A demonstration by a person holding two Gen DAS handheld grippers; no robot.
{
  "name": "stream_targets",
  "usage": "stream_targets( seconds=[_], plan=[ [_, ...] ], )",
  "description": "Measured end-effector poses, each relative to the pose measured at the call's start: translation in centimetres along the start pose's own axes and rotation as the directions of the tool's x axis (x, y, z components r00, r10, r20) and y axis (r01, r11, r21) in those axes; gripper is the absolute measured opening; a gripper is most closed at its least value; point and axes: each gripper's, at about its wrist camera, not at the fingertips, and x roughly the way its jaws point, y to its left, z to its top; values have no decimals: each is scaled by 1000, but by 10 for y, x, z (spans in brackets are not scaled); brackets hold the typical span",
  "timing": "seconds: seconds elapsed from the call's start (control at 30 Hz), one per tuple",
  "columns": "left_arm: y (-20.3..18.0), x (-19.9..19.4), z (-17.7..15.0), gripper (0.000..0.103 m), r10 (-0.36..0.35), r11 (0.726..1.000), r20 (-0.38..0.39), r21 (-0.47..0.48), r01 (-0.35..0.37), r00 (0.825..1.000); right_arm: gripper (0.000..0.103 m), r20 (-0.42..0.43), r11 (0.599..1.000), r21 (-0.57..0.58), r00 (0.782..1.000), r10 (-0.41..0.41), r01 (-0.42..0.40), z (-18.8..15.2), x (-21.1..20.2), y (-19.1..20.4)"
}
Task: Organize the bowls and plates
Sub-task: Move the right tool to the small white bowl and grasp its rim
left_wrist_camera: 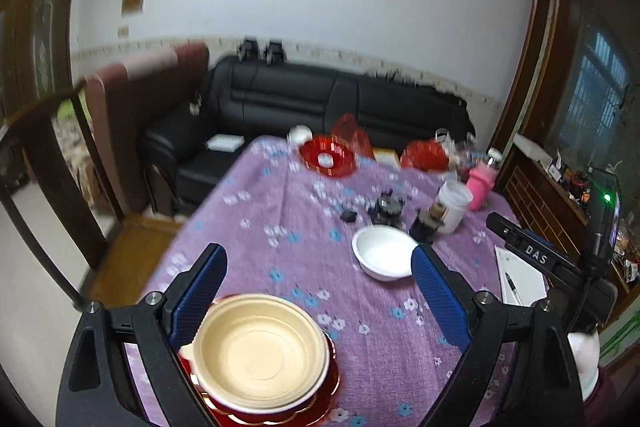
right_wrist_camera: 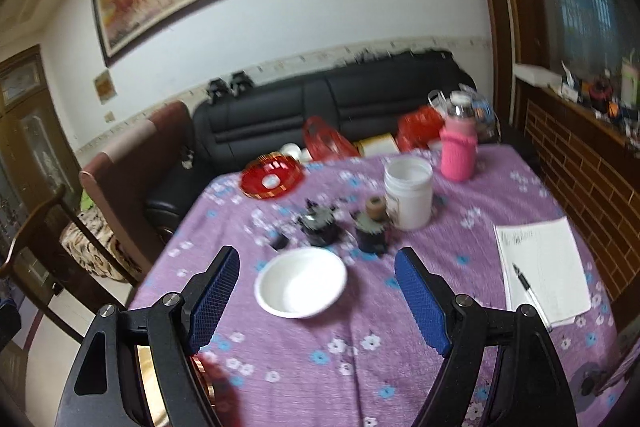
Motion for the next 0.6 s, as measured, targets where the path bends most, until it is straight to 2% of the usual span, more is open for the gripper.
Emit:
stream_targets(
  seconds=[0.13, 0.2, 0.33, 0.53, 0.6],
  plan=[
    [-1, 48, -4, 93, 3, 1000, -96, -25, -6, 995, 84, -56, 1000, 16, 998, 7, -6, -9, 30, -13],
    [4, 73, -10, 93, -5, 998, -162, -56, -4, 987, 84, -95, 999, 32, 995, 34, -31, -12, 47, -19],
    [16, 100, -22, 93, -16, 994, -244, -112, -12, 970, 84, -148, 994, 67, 984, 100, -91, -19, 71, -24],
    [31, 122, -26, 93, -23, 983, -282, -181, -29, 959, 80, -230, 980, 139, 958, 172, -143, -33, 114, -22],
    [31, 126, -27, 93, -21, 983, -287, -181, -32, 958, 79, -264, 982, 147, 952, 155, -119, -40, 132, -16]
  ],
)
